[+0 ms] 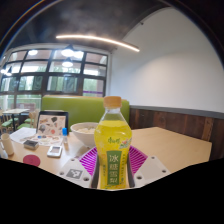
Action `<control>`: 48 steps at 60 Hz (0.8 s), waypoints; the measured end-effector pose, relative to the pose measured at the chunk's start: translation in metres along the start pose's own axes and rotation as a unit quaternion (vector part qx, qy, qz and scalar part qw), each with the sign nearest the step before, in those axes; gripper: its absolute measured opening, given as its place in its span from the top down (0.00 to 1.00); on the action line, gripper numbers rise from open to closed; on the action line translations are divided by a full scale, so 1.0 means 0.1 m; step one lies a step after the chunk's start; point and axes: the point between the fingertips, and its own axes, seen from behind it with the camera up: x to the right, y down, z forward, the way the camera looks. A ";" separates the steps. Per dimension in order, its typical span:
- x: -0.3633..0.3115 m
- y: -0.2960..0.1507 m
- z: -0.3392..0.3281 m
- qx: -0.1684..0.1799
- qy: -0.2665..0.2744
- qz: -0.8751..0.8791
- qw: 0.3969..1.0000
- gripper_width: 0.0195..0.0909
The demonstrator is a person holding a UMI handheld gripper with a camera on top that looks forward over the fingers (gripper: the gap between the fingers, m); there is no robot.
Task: Pour water
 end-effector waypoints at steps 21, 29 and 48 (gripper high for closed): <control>-0.65 -0.66 -0.37 0.032 0.002 -0.181 0.983 0.88; -1.56 -1.27 -0.64 0.082 -0.015 -0.356 0.931 0.88; -3.32 -0.94 -0.72 0.135 -0.026 -0.805 0.578 0.87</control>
